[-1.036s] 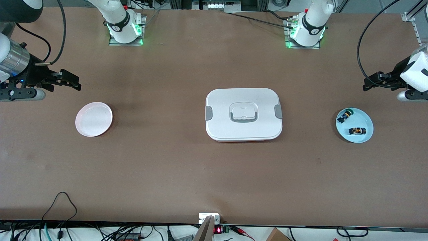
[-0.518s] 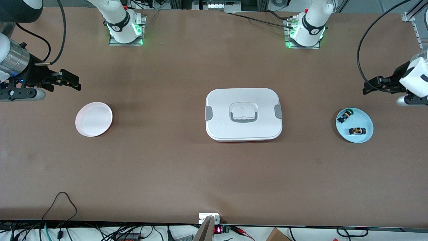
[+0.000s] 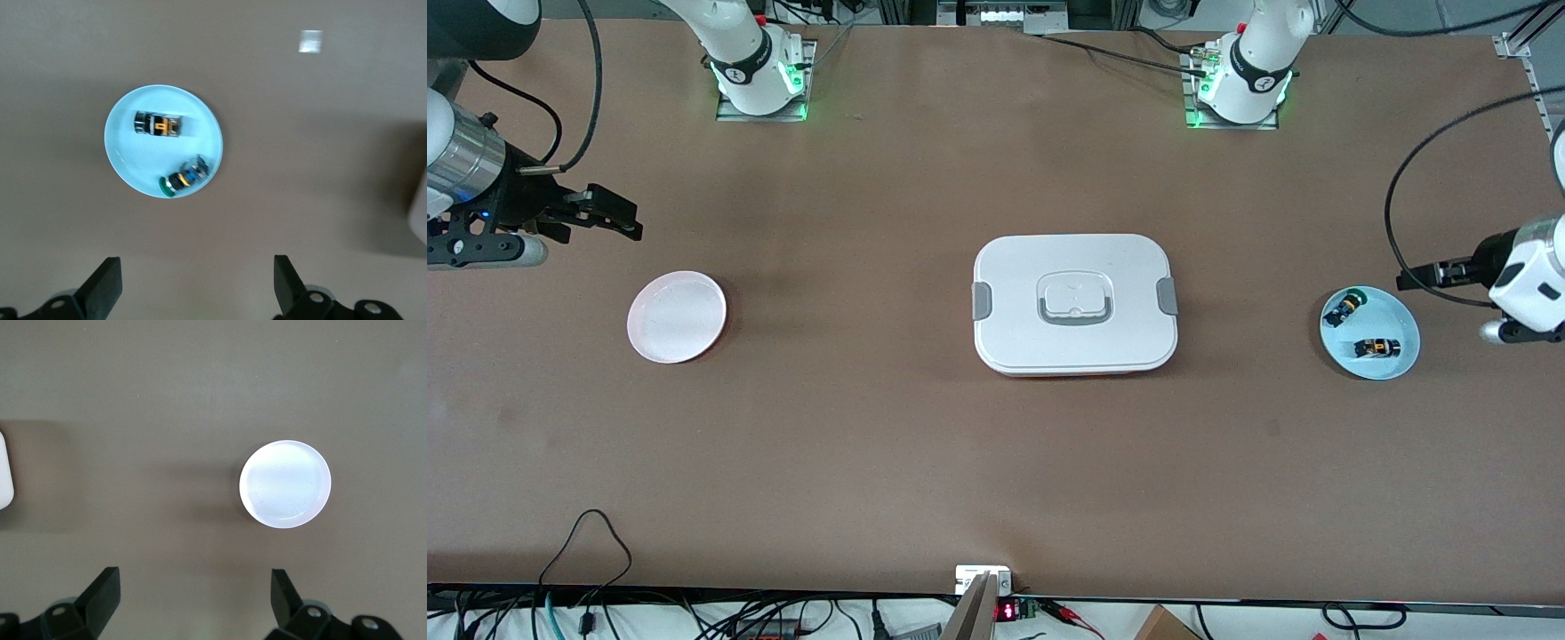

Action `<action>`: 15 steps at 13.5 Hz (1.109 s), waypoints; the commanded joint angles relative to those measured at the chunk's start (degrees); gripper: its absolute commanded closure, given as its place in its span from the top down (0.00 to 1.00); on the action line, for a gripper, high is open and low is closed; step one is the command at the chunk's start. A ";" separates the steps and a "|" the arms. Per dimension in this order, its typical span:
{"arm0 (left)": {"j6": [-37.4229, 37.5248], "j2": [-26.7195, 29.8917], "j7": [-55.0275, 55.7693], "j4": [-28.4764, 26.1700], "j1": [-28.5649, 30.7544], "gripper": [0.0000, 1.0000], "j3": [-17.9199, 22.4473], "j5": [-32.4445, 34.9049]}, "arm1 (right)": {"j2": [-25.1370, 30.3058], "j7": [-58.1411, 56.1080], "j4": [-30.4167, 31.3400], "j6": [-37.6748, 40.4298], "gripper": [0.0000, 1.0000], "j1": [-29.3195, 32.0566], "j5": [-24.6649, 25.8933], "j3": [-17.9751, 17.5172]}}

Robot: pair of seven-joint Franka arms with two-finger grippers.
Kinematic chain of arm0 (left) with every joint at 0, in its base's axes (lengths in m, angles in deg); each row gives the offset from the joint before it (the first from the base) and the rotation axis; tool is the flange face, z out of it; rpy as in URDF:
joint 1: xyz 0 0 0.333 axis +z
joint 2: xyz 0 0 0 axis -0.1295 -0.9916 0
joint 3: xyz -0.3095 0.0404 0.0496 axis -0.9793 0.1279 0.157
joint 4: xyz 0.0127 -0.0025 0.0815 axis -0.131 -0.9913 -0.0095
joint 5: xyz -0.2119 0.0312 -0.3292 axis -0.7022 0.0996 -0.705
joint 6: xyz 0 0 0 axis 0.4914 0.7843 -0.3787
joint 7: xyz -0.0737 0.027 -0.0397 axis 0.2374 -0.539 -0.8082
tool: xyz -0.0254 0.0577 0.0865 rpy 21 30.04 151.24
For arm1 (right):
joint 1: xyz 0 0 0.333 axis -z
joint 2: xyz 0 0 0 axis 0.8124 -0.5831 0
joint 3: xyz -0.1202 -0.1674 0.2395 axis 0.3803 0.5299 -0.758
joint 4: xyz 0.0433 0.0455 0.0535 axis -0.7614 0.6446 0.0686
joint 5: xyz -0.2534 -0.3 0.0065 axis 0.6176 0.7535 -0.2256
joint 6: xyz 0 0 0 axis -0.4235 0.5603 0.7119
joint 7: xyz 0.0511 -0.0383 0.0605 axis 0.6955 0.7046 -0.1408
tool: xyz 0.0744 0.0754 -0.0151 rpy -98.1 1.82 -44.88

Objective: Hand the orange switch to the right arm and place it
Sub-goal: 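Lower the left gripper onto the orange switch on the blue plate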

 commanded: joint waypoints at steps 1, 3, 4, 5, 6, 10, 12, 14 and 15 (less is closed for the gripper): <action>-3.85 -4.77 -1.70 0.90 1.44 1.00 -0.34 3.26 | 0.71 0.76 0.32 0.42 1.00 0.58 -0.02 -0.31; -13.13 -6.09 -3.80 -2.77 2.75 1.00 -0.43 5.74 | 0.71 0.76 0.32 0.42 1.00 0.84 -0.11 -0.40; -17.36 -6.18 -5.47 -5.23 3.72 1.00 -0.43 5.75 | 0.71 0.76 0.32 0.42 1.00 0.85 -0.11 -0.31; -21.84 -6.18 -5.83 -8.12 4.08 1.00 -0.43 5.66 | 0.71 0.76 0.41 0.42 1.00 0.85 -0.11 -0.40; -26.06 -6.18 -6.01 -10.68 4.17 1.00 -0.43 5.66 | 0.71 0.76 0.32 0.42 1.00 0.85 -0.02 -0.40; -38.03 -7.67 -8.29 -15.88 6.01 1.00 -0.69 5.05 | 0.71 0.76 0.41 0.51 1.00 0.85 -0.11 -0.40; -41.30 -9.43 -8.91 -16.06 7.59 1.00 -1.57 4.78 | 0.71 0.76 0.41 0.51 1.00 1.02 -0.11 -0.40; -42.71 -10.92 -9.00 -16.15 8.56 1.00 -2.18 4.78 | 0.62 0.76 0.32 0.51 1.00 1.02 -0.11 -0.40; -43.06 -11.54 -9.00 -16.33 8.82 1.00 -2.79 4.69 | 0.71 0.76 0.41 0.51 1.00 1.02 -0.11 -0.40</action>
